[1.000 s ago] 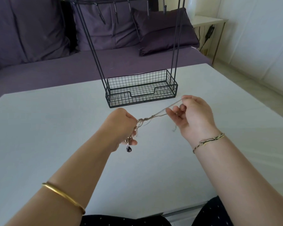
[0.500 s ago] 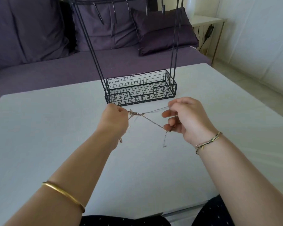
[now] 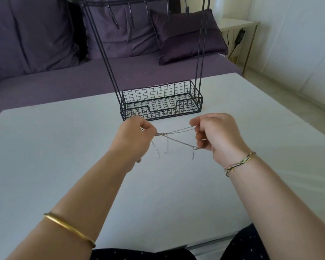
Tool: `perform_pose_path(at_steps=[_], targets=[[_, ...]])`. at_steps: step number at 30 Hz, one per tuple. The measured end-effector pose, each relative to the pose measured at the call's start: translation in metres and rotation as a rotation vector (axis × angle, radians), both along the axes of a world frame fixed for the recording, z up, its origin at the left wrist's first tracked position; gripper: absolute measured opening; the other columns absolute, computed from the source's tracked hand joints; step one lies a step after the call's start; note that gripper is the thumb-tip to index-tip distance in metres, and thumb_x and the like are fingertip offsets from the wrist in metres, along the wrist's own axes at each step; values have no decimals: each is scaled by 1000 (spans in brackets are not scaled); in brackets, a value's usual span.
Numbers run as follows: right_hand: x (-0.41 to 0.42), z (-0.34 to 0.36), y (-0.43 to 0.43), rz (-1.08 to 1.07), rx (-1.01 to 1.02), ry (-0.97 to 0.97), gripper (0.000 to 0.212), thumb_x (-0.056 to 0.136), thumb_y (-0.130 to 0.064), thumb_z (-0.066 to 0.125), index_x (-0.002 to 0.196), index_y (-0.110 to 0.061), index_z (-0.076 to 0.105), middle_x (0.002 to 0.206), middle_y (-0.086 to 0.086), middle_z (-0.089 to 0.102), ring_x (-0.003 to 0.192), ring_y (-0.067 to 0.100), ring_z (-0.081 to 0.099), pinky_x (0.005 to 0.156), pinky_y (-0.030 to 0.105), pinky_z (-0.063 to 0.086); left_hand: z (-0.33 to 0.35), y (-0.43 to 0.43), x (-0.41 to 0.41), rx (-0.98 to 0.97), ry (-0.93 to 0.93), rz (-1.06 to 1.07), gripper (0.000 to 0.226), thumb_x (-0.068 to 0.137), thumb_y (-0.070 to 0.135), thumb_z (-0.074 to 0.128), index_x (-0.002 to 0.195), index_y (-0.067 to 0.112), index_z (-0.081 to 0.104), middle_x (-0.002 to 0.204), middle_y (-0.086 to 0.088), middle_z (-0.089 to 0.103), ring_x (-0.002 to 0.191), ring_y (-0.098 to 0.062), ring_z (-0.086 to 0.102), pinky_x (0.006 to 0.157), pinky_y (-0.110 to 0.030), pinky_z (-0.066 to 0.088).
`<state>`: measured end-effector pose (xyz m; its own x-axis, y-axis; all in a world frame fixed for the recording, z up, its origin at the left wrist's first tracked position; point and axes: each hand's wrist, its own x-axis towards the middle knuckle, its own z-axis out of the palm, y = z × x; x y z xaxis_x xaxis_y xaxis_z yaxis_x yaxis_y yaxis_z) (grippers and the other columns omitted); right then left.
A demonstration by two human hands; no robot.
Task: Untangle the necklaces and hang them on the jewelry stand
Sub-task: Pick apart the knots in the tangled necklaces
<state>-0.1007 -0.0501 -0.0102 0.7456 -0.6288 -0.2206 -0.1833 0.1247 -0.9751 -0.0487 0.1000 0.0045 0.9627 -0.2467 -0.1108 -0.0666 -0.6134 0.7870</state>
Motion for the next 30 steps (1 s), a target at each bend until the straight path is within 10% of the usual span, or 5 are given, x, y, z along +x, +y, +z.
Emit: perform_pose_path(at_steps=[8, 23, 30], targets=[[-4, 1, 2, -16, 124, -92, 26, 84, 6, 51, 78, -15, 66, 66, 4, 55, 37, 8, 45, 38, 16, 36, -1, 1, 3, -123, 109, 14, 16, 95, 8, 43, 87, 1, 55, 65, 4, 61, 51, -18, 33, 53, -27, 35], [0, 3, 3, -87, 433, -200, 26, 88, 7, 39, 78, -11, 55, 60, 4, 46, 45, 13, 45, 48, 24, 47, 6, -2, 0, -277, 394, 28, 8, 85, 14, 60, 83, 11, 67, 55, 5, 31, 48, -10, 20, 39, -19, 17], [-6, 4, 8, 327, 188, 79, 13, 90, -10, 54, 95, -4, 64, 51, 4, 48, 27, 7, 20, 33, 12, 19, 9, 0, 0, -368, 462, 33, 14, 86, 17, 58, 77, 11, 66, 53, 6, 26, 50, -10, 17, 36, -17, 15]])
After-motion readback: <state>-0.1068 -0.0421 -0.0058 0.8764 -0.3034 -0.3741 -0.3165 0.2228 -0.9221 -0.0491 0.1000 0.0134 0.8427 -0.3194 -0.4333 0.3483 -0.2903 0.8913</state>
